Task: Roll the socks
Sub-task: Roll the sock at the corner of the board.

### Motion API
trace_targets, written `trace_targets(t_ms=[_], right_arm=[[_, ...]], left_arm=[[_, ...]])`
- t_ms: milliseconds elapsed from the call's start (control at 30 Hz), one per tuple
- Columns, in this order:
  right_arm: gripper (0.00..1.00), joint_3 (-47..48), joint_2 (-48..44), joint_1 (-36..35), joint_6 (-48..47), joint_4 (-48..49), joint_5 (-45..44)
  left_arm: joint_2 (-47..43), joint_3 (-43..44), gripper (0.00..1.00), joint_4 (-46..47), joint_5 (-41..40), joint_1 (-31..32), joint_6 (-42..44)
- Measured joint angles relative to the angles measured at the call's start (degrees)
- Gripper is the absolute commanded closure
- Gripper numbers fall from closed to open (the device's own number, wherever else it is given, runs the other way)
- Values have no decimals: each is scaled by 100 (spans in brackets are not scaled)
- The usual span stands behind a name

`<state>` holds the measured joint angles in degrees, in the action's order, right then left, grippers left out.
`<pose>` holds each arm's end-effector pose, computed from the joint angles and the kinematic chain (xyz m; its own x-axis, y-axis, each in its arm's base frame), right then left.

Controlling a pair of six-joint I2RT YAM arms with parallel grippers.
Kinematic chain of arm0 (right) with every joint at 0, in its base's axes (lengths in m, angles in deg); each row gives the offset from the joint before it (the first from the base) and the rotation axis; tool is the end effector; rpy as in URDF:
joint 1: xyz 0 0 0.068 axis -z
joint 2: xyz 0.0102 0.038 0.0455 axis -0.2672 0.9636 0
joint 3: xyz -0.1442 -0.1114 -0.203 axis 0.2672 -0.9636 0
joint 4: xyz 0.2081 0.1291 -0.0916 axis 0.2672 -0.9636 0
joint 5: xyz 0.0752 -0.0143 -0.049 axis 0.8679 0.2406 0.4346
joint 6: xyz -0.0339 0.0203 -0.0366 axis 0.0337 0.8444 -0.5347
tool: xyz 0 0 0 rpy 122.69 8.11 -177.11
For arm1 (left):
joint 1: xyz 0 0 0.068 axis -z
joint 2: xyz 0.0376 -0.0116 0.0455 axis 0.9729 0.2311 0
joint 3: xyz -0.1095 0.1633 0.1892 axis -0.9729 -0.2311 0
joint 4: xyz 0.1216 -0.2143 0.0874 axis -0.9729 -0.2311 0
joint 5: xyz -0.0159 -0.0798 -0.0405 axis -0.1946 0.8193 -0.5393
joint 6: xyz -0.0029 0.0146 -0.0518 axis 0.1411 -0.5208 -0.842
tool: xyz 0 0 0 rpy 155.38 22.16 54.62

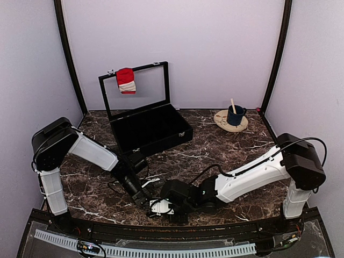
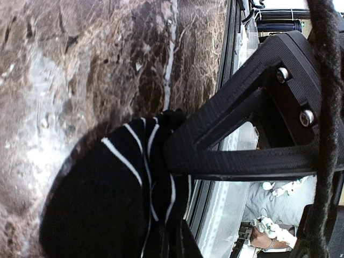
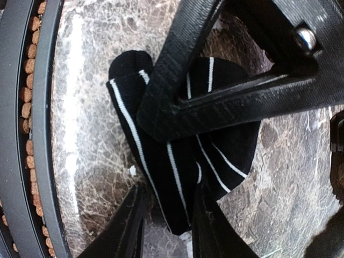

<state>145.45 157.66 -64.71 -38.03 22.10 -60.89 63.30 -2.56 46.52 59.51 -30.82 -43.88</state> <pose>0.0679 0.3668 0.1374 0.1447 -0.8365 -0.5286 -0.9639 0.0017 -0.2664 0.1901 -0.2392 0.0928 -0.6760 0.6988 -0.2337 0.5140 0.2200 -0.8291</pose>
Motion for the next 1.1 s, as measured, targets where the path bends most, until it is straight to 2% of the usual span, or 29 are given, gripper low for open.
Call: trace_targets(t_ms=[467, 600, 667, 867, 1100], right_arm=[[100, 118, 151, 133, 39, 127, 184], [100, 138, 153, 210, 96, 105, 339], [100, 149, 153, 240, 120, 85, 417], [100, 221, 166, 334, 236, -31, 636], [100, 461, 260, 448, 433, -350, 909]], left_arm=[[0, 0, 100, -249, 15, -105, 199], [-7, 0, 81, -258, -28, -131, 203], [-42, -2, 74, -249, -116, -144, 186], [-409, -125, 66, -151, -431, -192, 24], [-955, -468, 63, 166, -975, -214, -317]])
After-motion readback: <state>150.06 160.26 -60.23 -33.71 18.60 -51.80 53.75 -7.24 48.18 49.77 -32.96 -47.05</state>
